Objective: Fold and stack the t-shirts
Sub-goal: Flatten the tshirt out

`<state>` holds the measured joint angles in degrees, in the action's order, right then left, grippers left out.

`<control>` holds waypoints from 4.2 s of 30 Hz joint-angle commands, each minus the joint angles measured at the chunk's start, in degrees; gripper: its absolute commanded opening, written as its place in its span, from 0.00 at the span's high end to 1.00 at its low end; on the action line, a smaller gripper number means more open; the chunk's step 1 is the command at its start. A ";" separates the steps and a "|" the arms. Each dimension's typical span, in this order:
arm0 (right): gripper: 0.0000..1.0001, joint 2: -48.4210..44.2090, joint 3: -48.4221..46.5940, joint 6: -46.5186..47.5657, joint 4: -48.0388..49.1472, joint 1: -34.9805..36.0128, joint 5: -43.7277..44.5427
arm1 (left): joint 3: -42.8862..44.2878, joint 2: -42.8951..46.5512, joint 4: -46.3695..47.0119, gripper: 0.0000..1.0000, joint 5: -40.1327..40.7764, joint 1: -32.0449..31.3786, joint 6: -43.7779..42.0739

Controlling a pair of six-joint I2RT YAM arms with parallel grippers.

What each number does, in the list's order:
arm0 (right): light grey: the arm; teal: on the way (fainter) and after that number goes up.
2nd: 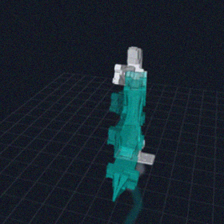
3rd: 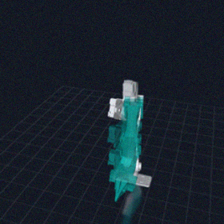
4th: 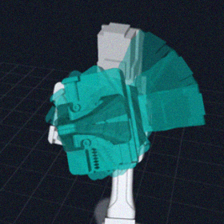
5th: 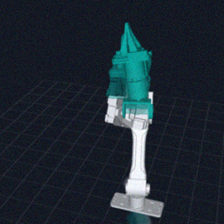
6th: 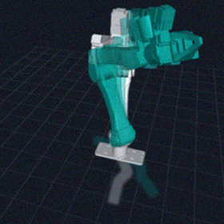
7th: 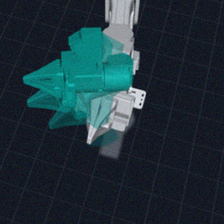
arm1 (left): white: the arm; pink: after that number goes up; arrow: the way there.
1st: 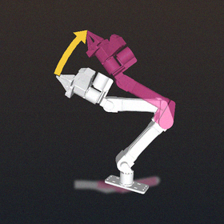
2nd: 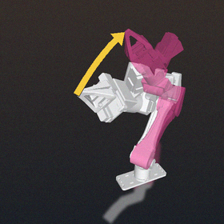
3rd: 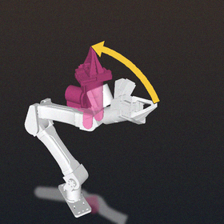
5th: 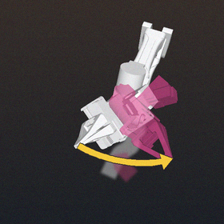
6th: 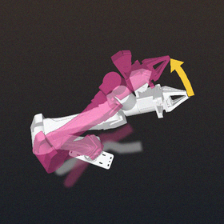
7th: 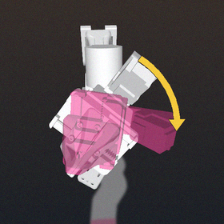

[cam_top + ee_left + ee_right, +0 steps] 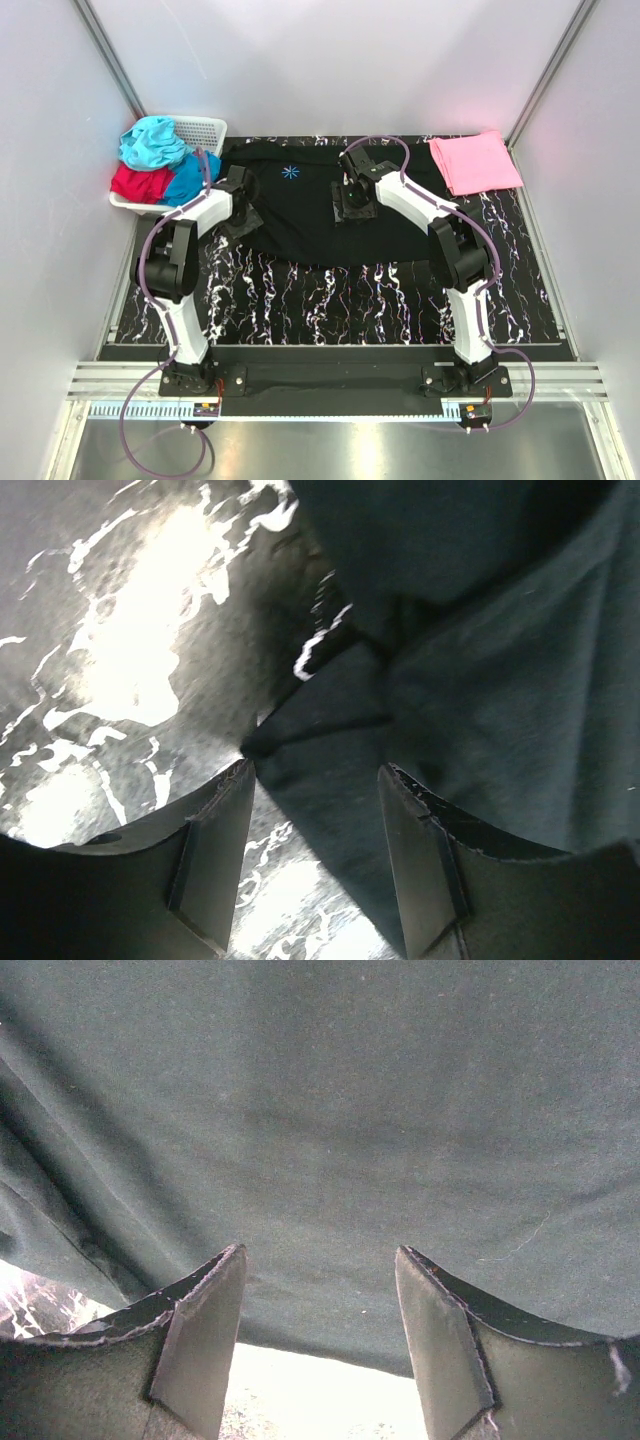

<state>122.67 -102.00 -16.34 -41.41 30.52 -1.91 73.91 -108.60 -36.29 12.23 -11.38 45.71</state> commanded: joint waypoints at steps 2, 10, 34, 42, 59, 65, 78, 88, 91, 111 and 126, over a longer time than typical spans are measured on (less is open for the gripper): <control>0.32 -3.49 -2.15 -0.27 1.07 -0.29 1.56 | 3.26 -1.88 0.96 0.43 -0.89 -0.66 0.25; 0.32 -4.28 -1.28 -0.36 1.07 -0.64 3.58 | 2.12 -2.06 0.17 0.59 0.42 -0.75 0.95; 0.34 -6.65 2.59 -3.61 3.00 -0.73 2.35 | -5.78 25.97 -14.06 1.00 7.03 -8.31 3.50; 0.34 -8.15 4.96 -2.82 3.44 -0.73 3.32 | -16.68 36.51 -19.33 1.00 3.59 -11.56 7.89; 0.34 -9.56 7.42 -3.17 3.53 -0.64 2.53 | -30.14 54.72 -28.22 0.32 4.47 -15.96 18.62; 0.35 -10.35 8.91 -3.61 3.96 -0.29 -0.37 | -30.67 54.90 -28.04 0.38 5.00 -17.27 19.33; 0.36 -10.61 13.40 -5.02 5.11 3.58 1.56 | -34.18 52.52 -25.05 0.65 -0.53 -20.00 17.66; 0.36 -10.61 13.14 -4.93 5.20 3.67 1.56 | -35.68 56.66 -30.85 0.49 -0.54 -20.18 17.92; 0.36 -10.79 12.88 -5.02 5.28 3.67 1.65 | -36.47 56.39 -30.51 0.47 -0.89 -20.44 17.83; 0.36 -11.75 13.05 -4.84 5.20 3.93 1.65 | -41.38 47.34 -16.01 0.48 -4.93 -22.55 15.63; 0.36 -12.02 13.40 -4.84 5.20 4.02 3.23 | -41.92 45.23 -11.96 0.63 -2.03 -22.46 14.93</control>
<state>114.17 -88.47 -20.84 -37.26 33.93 -0.43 32.23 -63.61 -49.74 8.54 -33.63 61.06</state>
